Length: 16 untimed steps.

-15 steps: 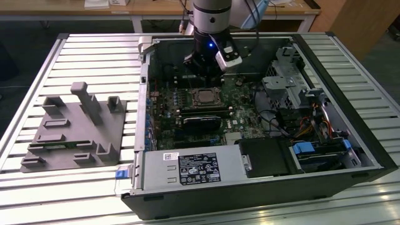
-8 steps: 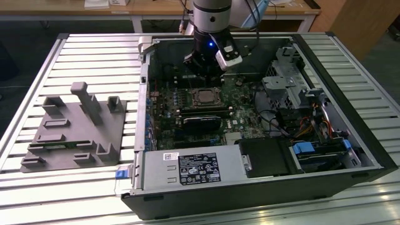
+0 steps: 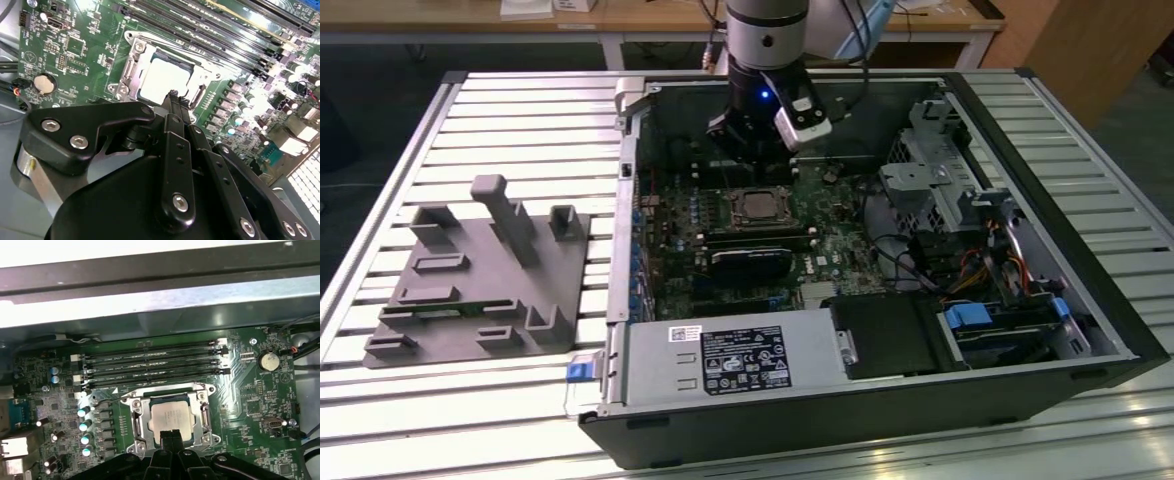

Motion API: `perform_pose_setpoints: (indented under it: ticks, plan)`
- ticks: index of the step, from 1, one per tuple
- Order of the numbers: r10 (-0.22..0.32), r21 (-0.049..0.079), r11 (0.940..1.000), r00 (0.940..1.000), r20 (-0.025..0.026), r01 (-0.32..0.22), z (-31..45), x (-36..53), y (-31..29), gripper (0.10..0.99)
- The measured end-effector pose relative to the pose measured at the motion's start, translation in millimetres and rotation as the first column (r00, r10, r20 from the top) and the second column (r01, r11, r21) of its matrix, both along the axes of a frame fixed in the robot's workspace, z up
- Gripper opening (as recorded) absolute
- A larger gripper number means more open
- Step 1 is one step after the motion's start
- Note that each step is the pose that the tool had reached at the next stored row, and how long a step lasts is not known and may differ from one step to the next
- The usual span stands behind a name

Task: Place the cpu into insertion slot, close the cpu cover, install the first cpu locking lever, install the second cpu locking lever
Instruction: 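Install the first cpu locking lever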

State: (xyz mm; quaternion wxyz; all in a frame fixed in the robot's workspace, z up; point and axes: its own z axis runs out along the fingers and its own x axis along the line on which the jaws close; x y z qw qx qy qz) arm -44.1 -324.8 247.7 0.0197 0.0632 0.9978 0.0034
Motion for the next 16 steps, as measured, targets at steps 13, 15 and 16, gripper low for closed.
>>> perform_pose_setpoints:
  ticks: [13,15,16]
  plan:
    - [-0.001,0.0,1.0,1.0,0.0,0.001,-0.1,-30.3,0.0,0.106]
    - [0.0,0.0,1.0,1.0,0.0,0.0,-0.1,-35.3,0.0,0.106]
    - [0.0,0.0,1.0,1.0,0.0,0.0,-0.1,-37.9,0.0,0.106]
